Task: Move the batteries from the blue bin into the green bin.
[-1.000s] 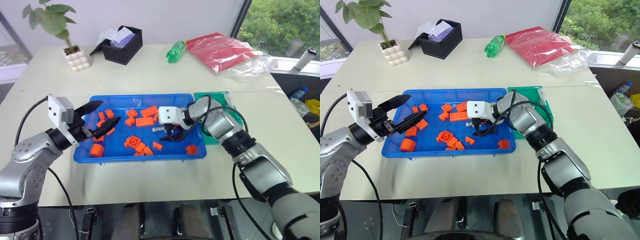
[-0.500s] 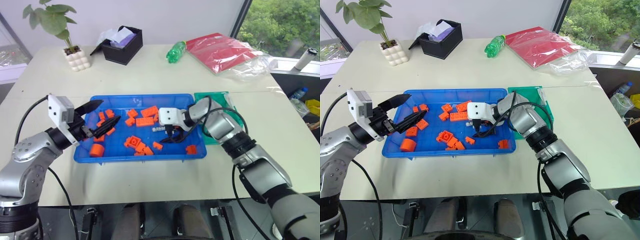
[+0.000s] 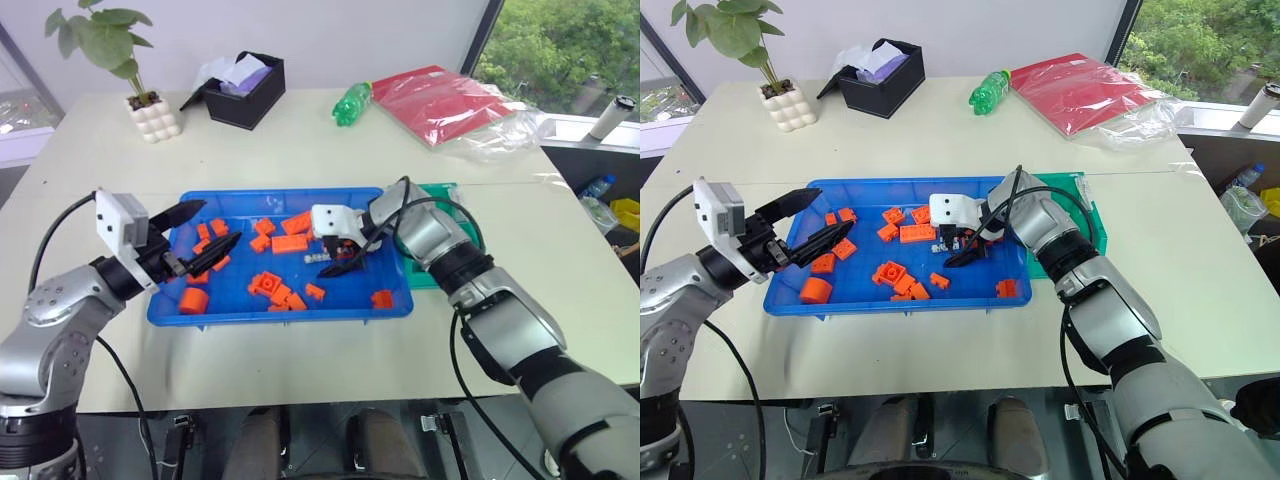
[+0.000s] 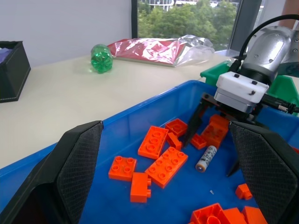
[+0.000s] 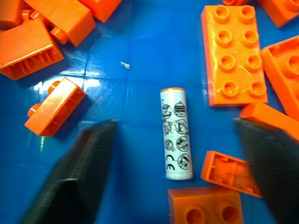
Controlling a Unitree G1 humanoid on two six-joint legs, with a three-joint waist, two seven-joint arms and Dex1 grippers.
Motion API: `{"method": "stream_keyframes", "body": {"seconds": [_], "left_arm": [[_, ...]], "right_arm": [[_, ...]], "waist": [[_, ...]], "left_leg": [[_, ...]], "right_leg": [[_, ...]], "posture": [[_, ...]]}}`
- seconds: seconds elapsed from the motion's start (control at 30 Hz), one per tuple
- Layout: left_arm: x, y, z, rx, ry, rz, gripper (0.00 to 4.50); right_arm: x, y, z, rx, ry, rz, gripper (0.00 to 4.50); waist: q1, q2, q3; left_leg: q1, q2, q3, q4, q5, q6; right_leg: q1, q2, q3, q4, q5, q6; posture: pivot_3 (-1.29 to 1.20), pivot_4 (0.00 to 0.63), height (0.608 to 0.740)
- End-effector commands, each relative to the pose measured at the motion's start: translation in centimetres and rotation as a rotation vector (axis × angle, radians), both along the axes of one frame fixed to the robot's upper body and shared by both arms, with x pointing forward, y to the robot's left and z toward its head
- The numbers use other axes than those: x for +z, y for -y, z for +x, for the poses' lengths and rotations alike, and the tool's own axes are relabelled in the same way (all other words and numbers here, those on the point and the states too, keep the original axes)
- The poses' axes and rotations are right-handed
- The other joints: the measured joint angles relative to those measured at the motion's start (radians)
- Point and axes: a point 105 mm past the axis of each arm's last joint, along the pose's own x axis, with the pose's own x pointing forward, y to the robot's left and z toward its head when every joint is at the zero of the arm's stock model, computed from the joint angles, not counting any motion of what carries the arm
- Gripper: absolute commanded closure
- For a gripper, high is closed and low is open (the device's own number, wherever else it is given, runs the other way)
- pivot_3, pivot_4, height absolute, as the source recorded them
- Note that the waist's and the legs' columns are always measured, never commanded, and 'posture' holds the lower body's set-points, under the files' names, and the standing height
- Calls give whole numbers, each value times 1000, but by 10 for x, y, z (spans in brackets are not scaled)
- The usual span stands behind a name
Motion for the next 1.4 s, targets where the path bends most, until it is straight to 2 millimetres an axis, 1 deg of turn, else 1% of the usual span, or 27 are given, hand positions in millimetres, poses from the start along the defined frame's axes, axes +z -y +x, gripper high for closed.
{"method": "stream_keyframes", "body": {"seconds": [0.03, 0.1, 0.13, 0.17, 0.2, 0.33, 0.4, 0.5, 0.57, 0.6, 0.7, 0.77, 0.8, 0.9, 0.97, 1.17, 1.27, 1.4], "left_arm": [[13, -1, -4, 8, 68, 9, 0], [14, -1, -4, 9, 69, 8, 0], [14, -1, -3, 10, 70, 8, 0], [14, -1, -3, 11, 70, 8, 0], [14, -2, -2, 12, 71, 8, 0], [14, -2, -2, 14, 71, 8, 0], [13, -2, -2, 13, 70, 8, 0], [12, 0, -5, -6, 57, 4, 0], [9, 2, -7, -37, 39, 9, 0], [8, 3, -7, -51, 33, 14, 0], [6, 4, -5, -83, 24, 28, 0], [5, 6, -2, -105, 23, 37, 0], [5, 7, 0, -116, 23, 39, 0], [5, 9, 5, -143, 25, 47, 0], [6, 10, 7, -153, 28, 48, 0], [5, 14, 13, -173, 30, 42, 0], [5, 15, 15, -180, 31, 41, 0], [4, 17, 17, -182, 36, 53, 0]], "right_arm": [[-2, -1, -4, 25, -4, -11, 2306], [-3, -1, -6, 27, -8, -8, 3322], [-3, -1, -6, 28, -9, -9, 3901], [-4, -1, -7, 30, -9, -9, 4360], [-4, -1, -7, 29, -6, -7, 4486], [3, -5, -3, 22, 42, 14, 4476], [16, -7, -2, 20, 73, 37, 4476], [58, -8, -2, 9, 129, 109, 4476], [88, -4, -6, -4, 153, 152, 4476], [100, -2, -9, -11, 163, 166, 4476], [125, 9, -18, -44, 182, 195, 4476], [135, 21, -22, -82, 197, 201, 4476], [138, 29, -23, -103, 209, 194, 4476], [138, 60, -22, -208, 213, 164, 4476], [136, 81, -21, -279, 216, 143, 4476], [125, 134, -17, -469, 230, 94, 4476], [120, 149, -15, -533, 236, 90, 4476], [109, 160, -14, -576, 222, 82, 4476]], "waist": [[0, 0, 0], [0, 0, 0], [0, 0, 0], [0, 0, 0], [0, 0, 0], [0, 0, 0], [0, 0, 0], [0, 0, 0], [2, 1, 0], [3, 1, 1], [3, 1, 0], [6, 1, 0], [6, 1, 0], [13, 1, 0], [22, 1, 0], [24, 1, 1], [22, 1, 1], [25, 1, 1]], "left_leg": [[0, 0, 0, 0, 0, 0], [0, 0, 0, 0, 0, 0], [0, 0, 0, 0, 0, 0], [0, 0, 0, 0, 0, 0], [0, 0, 0, 0, 0, 0], [0, 0, 0, 0, 0, 0], [0, 0, 0, 0, 0, 0], [-1, 0, 0, 0, 0, 0], [-1, 0, 0, 0, 0, 0], [-1, 0, 0, 0, 0, 0], [-1, 0, 0, -1, -1, 2], [-1, 0, 0, -1, -1, 2], [-1, 0, 0, -1, -1, 2], [-1, 0, 0, 0, -1, 2], [-1, 0, 0, 0, -1, 2], [-1, 0, 1, -1, -1, 2], [-1, 0, 1, -1, -1, 2], [-1, 0, 1, 0, -1, 2]], "right_leg": [[0, 0, 0, 0, 0, 0], [0, 0, 0, 0, 0, 0], [0, 0, 0, 0, 0, 0], [0, 0, 0, 0, 0, 0], [0, 0, 0, 0, 0, 0], [0, 0, 0, 0, 0, 0], [0, 0, 0, 0, 0, 0], [-1, 0, 0, 0, 0, 0], [-1, 0, 0, 0, 0, 0], [-1, 0, 0, 0, 0, 0], [-1, 0, 0, 0, 0, 0], [-1, 0, 0, 0, 0, 0], [-1, -1, 0, -1, 0, 0], [-1, -1, 0, -1, 0, 0], [-1, -1, 0, -1, 0, 0], [-1, -1, 0, -1, 0, 0], [-1, -1, 1, -1, 0, 0], [-1, 0, 1, -1, 0, 0]], "posture": [[0, 150, 740], [0, 150, 740], [0, 150, 740], [0, 150, 740], [0, 150, 740], [0, 150, 740], [0, 150, 740], [0, 150, 740], [0, 150, 740], [0, 150, 740], [0, 150, 740], [0, 150, 740], [0, 150, 740], [0, 150, 740], [0, 150, 740], [0, 150, 740], [0, 150, 740], [0, 150, 740]]}}
